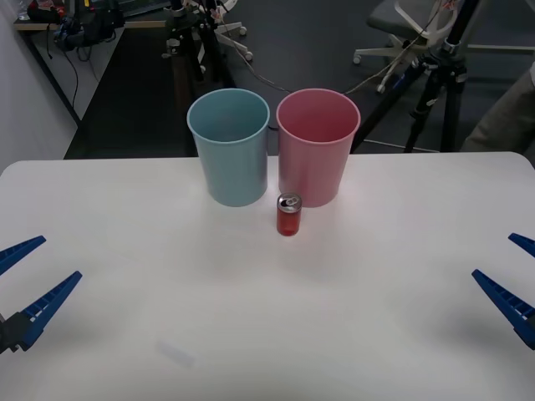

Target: Grasp the object on the table and drop it into the matching bin: aluminum can to the light blue bin, PET bottle to the pink bin.

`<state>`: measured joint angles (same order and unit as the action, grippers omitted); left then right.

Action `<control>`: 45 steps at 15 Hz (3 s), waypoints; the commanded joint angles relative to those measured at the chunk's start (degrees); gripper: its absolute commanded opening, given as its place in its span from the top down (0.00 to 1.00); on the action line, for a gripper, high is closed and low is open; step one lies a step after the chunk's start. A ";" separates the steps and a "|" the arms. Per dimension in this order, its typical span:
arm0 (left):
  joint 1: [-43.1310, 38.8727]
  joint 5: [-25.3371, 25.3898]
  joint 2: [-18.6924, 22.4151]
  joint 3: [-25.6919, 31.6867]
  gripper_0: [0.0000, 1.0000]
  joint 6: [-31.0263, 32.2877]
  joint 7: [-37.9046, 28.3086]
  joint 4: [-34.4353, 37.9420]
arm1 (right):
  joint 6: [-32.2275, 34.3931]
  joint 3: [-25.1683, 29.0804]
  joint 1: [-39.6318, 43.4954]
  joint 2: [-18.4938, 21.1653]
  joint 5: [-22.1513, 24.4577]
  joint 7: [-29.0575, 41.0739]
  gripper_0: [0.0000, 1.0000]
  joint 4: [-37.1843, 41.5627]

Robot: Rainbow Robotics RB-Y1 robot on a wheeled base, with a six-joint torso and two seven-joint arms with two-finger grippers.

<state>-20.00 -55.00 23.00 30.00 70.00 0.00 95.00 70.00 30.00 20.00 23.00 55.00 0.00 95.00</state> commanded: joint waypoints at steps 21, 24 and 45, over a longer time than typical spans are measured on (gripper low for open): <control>0.00 0.00 0.00 0.00 0.00 0.00 0.00 0.00 | -14.54 -17.17 8.83 -9.82 0.55 -22.94 0.00 3.70; 0.00 0.00 0.00 0.00 0.00 0.00 0.00 0.00 | -20.69 -23.76 8.74 -9.90 -1.12 -28.30 0.00 3.70; 0.00 0.00 0.00 0.00 0.00 0.00 0.00 0.00 | -47.41 -43.45 -7.52 -20.71 -0.77 -43.77 0.00 -8.16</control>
<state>-20.00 -55.00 23.00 30.00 70.00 0.00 95.00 23.50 -13.30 12.92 2.28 54.22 -43.61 86.96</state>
